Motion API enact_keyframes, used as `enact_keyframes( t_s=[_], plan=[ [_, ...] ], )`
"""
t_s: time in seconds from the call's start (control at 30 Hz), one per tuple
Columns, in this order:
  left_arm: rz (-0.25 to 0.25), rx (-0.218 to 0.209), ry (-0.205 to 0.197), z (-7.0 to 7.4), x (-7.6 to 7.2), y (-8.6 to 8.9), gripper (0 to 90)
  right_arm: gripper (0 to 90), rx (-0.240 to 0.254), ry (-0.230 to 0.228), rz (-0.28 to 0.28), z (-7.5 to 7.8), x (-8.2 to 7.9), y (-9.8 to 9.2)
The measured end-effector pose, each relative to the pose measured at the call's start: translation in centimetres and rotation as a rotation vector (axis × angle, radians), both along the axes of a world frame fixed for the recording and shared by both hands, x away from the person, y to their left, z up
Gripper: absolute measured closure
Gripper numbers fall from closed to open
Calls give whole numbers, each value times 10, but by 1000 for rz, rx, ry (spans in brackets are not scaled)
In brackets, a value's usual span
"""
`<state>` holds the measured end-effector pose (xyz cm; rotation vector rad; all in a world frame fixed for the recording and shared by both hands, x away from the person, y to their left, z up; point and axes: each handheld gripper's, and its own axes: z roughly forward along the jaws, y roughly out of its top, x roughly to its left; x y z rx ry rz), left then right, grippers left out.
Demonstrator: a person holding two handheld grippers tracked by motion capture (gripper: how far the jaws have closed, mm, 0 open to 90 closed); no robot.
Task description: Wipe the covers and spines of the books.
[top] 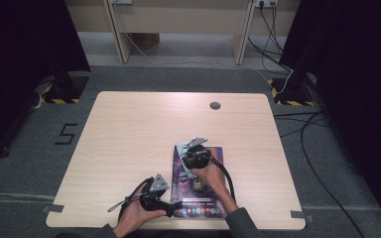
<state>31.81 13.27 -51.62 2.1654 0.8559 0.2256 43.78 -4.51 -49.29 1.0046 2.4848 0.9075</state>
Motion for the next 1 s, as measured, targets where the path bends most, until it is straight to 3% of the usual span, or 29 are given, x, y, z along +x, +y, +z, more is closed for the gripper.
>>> enact_keyframes(
  t_s=[0.2,0.43,0.53,0.6,0.7,0.83,1.0],
  plan=[
    [9,-7,-3,-1,-1,0,114,632,-11,-2,37,1,4,10],
    [10,-7,-3,-1,-1,0,114,645,-20,1,-30,1,17,12],
    [10,-8,-3,-1,-1,0,114,649,-20,0,-2,2,10,17],
    [12,-8,-3,-1,-1,0,114,648,-9,9,51,1,3,21],
    [15,-11,-5,-1,-2,0,114,647,-34,-1,92,2,-4,23],
    [14,-14,-6,-1,-2,1,114,628,-14,2,79,1,0,14],
    [15,-18,-11,-2,-2,1,114,624,-22,-13,-5,1,11,-18]
  ],
)
